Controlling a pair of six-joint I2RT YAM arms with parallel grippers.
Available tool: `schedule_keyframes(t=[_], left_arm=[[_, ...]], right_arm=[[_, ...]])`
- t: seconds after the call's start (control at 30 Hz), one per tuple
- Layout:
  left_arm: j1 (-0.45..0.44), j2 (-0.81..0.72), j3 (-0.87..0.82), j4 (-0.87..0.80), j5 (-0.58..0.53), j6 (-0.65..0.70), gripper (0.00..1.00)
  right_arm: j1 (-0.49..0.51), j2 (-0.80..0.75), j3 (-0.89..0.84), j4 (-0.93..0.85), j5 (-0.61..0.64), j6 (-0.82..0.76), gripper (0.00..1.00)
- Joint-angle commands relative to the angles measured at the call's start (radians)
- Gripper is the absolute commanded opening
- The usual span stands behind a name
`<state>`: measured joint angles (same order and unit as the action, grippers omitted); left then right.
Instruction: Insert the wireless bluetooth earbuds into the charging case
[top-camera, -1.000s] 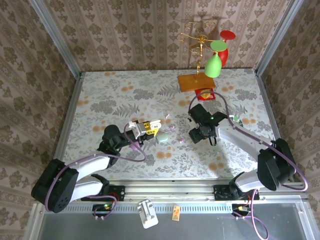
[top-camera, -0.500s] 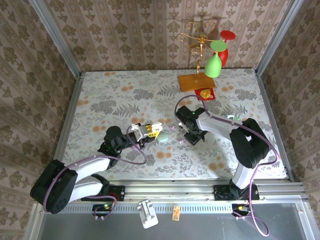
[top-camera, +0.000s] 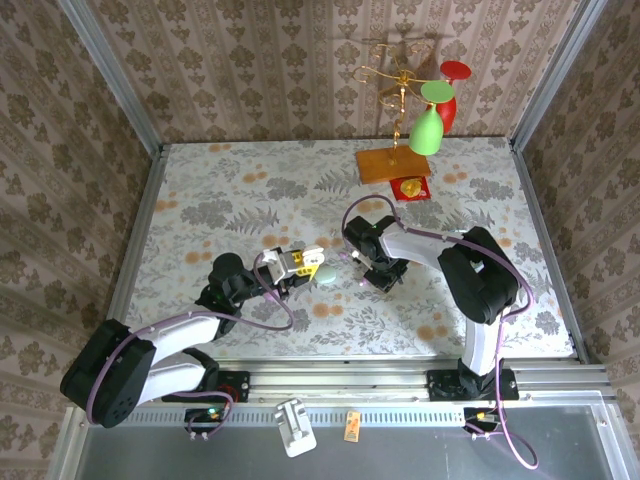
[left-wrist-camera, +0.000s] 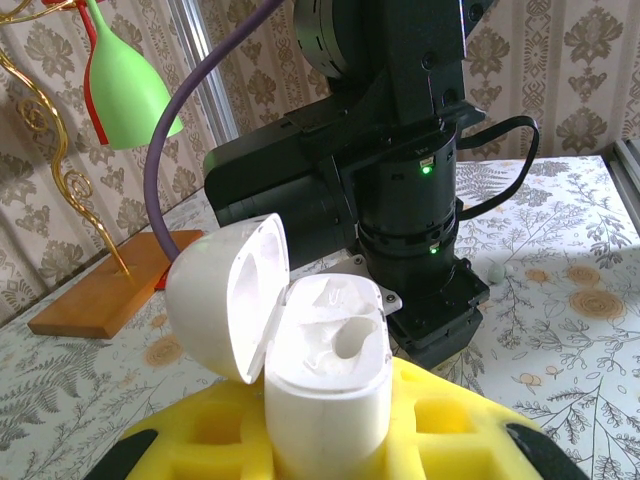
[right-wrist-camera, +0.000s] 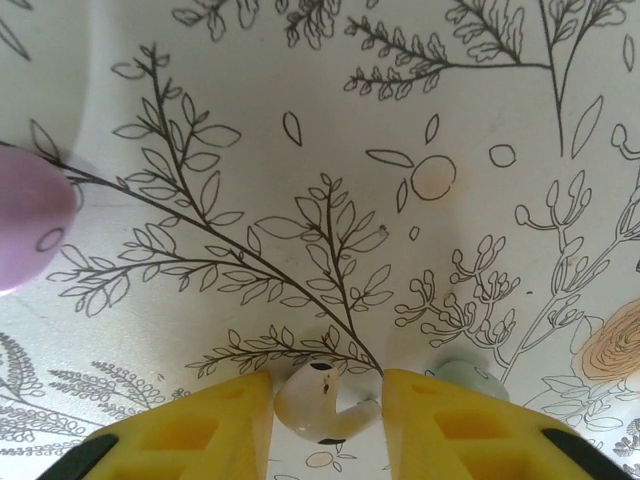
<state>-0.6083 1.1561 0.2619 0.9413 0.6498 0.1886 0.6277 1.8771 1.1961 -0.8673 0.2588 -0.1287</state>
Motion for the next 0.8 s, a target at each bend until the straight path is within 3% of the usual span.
schedule_keyframes(t=[0.0,0.37,0.77], left_arm=[[-0.005,-0.015,-0.008,0.014,0.001,0.019,0.00],[-0.006,-0.021,-0.010,0.011,0.001,0.019,0.00],[-0.005,-0.012,-0.020,0.021,-0.033,0.009,0.00]], right_arm=[[0.005,0.024,0.022,-0.047,0.018,-0.010,0.34],[0.003,0.012,0.019,-0.046,0.016,-0.007,0.24],[-0.012,-0.182,-0.007,0.047,-0.141,0.007,0.24]])
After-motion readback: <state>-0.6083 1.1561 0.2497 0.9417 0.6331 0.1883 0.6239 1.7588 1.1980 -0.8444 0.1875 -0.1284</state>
